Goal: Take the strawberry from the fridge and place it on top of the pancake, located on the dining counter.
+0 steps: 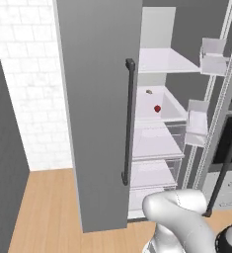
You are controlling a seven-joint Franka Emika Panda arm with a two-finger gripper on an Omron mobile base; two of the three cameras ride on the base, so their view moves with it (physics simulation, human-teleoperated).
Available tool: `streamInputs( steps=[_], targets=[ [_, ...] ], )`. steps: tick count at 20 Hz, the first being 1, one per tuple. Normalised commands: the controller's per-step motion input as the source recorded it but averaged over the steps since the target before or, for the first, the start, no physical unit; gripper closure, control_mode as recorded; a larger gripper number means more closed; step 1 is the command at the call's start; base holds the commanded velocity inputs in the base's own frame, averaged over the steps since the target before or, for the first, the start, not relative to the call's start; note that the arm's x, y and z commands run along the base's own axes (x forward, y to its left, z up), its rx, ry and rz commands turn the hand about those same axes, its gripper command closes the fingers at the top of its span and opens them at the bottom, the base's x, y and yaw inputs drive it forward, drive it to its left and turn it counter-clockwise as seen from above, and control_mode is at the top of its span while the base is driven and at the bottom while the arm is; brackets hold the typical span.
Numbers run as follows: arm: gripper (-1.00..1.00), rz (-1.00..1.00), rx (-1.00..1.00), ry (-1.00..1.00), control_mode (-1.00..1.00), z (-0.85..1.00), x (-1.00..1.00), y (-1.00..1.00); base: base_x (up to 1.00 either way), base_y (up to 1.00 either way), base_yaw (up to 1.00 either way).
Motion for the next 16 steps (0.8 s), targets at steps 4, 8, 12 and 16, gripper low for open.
streamInputs(
  steps=[4,8,12,16],
  targets=[
    [1.0,0.0,0.07,-0.18,-1.0,-0.42,0.15,-1.0,0.0,0.0,0.0],
    [1.0,-0.03,0.03,-0.09,-1.0,-0.53,0.82,-1.0,0.0,0.0,0.0],
    [1.0,-0.17,0.0,-0.18,-1.0,-0.08,-0.13,-0.7,0.0,0.0,0.0],
    [-1.0,-0.09,0.0,-0.29,-1.0,0.42,-1.0,0.0,0.0,0.0,0.0]
  ],
)
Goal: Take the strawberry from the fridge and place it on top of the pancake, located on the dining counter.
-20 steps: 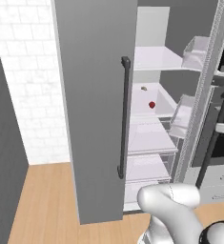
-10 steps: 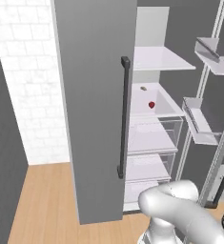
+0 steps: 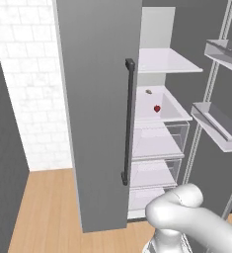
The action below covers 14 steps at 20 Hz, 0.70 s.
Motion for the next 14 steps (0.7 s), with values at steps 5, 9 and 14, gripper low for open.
streamInputs(
  steps=[5,9,14],
  targets=[
    [-1.0,-0.03,-0.08,-0.28,-1.0,0.5,-0.98,0.33,0.0,0.0,0.0],
    [-1.0,0.0,-0.18,0.05,-1.0,0.55,-0.65,1.0,0.0,0.0,0.0],
    [-1.0,0.0,-0.13,0.31,-1.0,0.75,-0.29,1.0,0.0,0.0,0.0]
  ],
)
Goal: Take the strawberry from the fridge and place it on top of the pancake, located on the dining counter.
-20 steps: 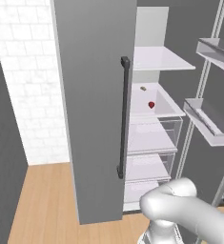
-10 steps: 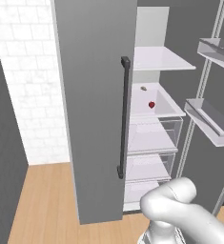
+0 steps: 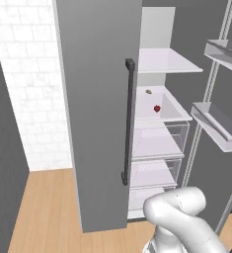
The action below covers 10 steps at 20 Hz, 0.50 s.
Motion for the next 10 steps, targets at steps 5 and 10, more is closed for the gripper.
streamInputs(
  steps=[5,10],
  targets=[
    [-1.0,-0.05,-0.1,0.47,-1.0,0.7,-0.13,1.0,0.0,0.0,0.0],
    [-1.0,-0.22,-0.39,0.32,-1.0,0.57,-0.29,1.0,0.0,0.0,0.0]
  ],
)
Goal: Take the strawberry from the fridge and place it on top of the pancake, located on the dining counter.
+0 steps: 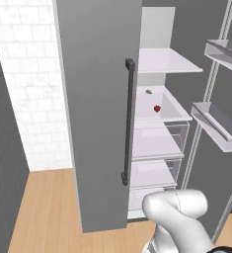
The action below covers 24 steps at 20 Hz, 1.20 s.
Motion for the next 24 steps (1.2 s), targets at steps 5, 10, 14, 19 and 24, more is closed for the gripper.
streamInputs(
  steps=[5,10,14,19,24],
  targets=[
    [-1.0,-0.15,-0.38,0.56,-1.0,0.22,0.0,1.0,0.0,0.0,0.0],
    [-1.0,-0.06,-0.07,0.38,-1.0,0.0,0.03,0.99,0.0,0.0,0.0],
    [-1.0,-0.2,0.0,0.33,-1.0,0.0,-0.03,0.28,0.0,0.0,0.0],
    [-1.0,-0.26,0.03,0.1,-1.0,0.0,-0.1,0.33,0.0,0.0,0.0],
    [-1.0,-0.13,0.17,-0.24,-1.0,-0.05,-0.08,0.32,0.0,0.0,0.0]
  ],
)
